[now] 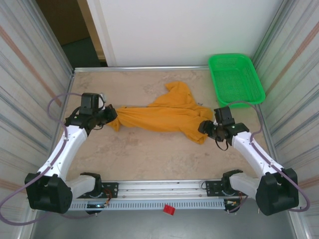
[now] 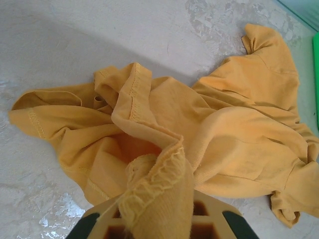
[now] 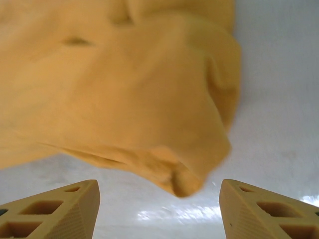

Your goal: Fold the inside-out t-shirt

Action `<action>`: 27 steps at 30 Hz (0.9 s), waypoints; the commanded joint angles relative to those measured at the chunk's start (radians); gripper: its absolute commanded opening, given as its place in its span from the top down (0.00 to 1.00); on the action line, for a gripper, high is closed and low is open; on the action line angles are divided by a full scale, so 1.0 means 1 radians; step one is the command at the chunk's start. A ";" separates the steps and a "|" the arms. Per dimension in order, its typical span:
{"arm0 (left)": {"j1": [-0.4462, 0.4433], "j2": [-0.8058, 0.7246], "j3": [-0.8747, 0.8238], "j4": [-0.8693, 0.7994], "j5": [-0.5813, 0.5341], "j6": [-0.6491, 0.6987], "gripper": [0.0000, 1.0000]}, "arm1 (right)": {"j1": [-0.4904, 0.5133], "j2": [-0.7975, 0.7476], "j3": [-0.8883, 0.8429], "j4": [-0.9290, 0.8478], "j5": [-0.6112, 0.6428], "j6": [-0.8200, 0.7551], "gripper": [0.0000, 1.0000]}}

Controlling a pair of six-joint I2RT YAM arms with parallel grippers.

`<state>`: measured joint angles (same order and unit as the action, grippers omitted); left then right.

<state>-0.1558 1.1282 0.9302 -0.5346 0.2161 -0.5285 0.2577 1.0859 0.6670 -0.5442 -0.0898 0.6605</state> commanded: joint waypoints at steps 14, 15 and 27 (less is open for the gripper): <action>0.009 -0.041 -0.054 0.001 0.023 -0.021 1.00 | 0.003 0.143 -0.002 0.140 0.014 0.019 0.51; 0.009 -0.042 -0.057 0.001 0.022 -0.022 1.00 | 0.002 0.152 0.003 0.144 0.015 0.018 0.53; 0.009 -0.055 -0.042 -0.013 0.011 -0.010 1.00 | -0.048 0.104 0.056 0.120 -0.006 -0.019 1.00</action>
<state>-0.1558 1.1088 0.8856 -0.5346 0.2268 -0.5396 0.2375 1.2499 0.6781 -0.3965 -0.0860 0.6682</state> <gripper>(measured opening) 0.053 0.042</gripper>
